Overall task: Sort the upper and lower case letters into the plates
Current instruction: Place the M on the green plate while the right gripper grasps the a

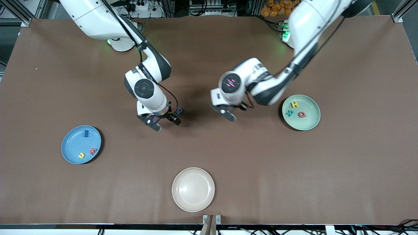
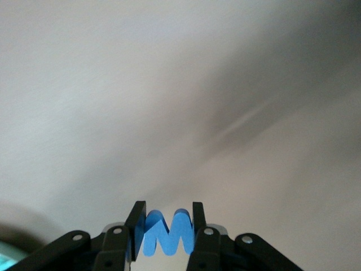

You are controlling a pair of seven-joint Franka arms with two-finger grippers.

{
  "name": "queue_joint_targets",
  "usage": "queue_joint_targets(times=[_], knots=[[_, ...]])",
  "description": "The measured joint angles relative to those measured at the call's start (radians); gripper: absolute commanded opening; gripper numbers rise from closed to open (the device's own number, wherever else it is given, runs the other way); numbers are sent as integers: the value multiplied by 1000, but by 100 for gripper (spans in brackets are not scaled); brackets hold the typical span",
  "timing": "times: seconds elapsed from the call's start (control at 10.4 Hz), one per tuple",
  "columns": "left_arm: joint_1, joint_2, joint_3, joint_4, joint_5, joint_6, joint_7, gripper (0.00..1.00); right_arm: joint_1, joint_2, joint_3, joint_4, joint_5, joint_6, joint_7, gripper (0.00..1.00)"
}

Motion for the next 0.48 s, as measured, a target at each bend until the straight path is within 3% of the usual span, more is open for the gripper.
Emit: queue_joint_targets(times=[0.48], knots=[[230, -128, -2, -187, 2, -27, 213, 29, 58, 18, 32, -60, -61, 38, 16, 100]])
